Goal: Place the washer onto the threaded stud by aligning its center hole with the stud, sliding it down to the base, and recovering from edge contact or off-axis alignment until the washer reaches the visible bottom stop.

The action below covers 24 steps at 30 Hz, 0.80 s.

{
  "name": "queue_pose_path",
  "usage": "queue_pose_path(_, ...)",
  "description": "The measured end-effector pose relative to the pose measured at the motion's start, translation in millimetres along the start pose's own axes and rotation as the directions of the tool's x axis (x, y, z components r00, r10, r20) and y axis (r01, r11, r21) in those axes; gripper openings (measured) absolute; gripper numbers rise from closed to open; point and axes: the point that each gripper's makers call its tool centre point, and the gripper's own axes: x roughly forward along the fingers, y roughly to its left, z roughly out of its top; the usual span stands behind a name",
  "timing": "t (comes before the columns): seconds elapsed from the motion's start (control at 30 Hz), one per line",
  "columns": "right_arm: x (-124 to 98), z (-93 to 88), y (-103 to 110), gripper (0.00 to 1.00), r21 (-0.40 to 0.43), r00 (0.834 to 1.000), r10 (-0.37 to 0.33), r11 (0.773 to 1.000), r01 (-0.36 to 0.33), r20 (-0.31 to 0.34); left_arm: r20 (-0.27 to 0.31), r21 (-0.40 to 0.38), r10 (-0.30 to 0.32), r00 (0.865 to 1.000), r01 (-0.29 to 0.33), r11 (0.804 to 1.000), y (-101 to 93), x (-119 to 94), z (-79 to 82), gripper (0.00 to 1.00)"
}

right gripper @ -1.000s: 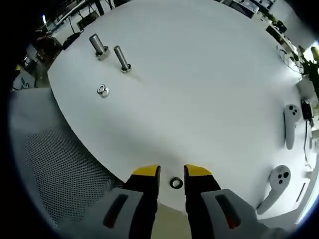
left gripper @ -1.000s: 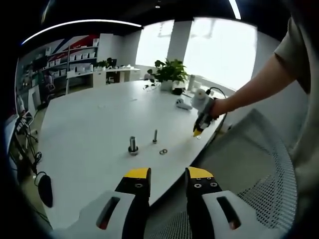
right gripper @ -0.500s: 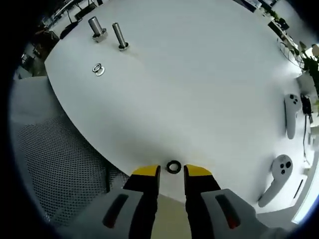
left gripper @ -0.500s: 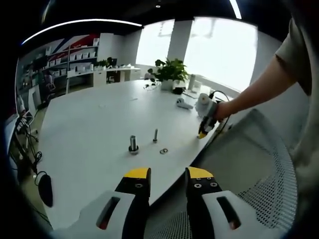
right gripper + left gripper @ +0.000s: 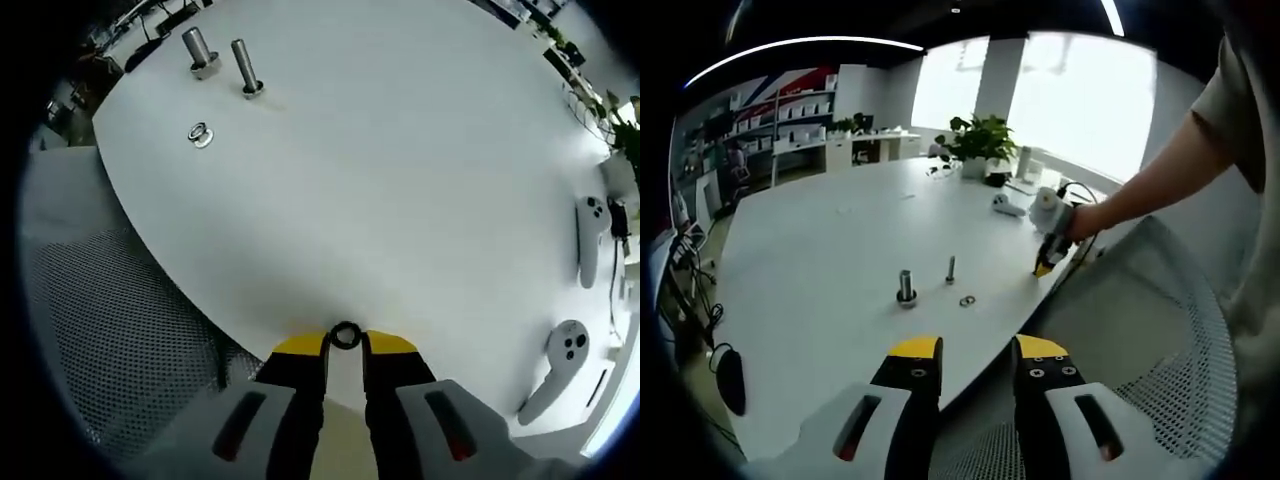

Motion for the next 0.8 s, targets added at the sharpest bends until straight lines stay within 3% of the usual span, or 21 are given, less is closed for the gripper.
queue_pose_path(0.13, 2, 16.5, 11, 0.16, -0.013, 0.999, 0.026, 1.0, -0.026, 0.043, -0.004, 0.001, -0.003, 1.0, 0.003, 1.0, -0.6, 0, -0.7, 0.26)
queue_pose_path(0.37, 5, 41.2, 30, 0.16, -0.153, 0.997, 0.058, 0.987, -0.051, 0.046, -0.007, 0.001, -0.004, 1.0, 0.004, 1.0, -0.6, 1, -1.3, 0.26)
queue_pose_path(0.5, 5, 46.2, 34, 0.16, -0.193, 0.997, 0.07, 0.979, -0.061, 0.038, -0.007, 0.001, -0.004, 1.0, 0.004, 1.0, -0.5, 1, -1.3, 0.26)
queue_pose_path(0.8, 7, 46.1, 31, 0.16, -0.201, 0.998, 0.07, 0.977, -0.07, -0.006, -0.006, 0.001, -0.004, 1.0, 0.004, 1.0, -1.0, 1, -0.7, 0.25)
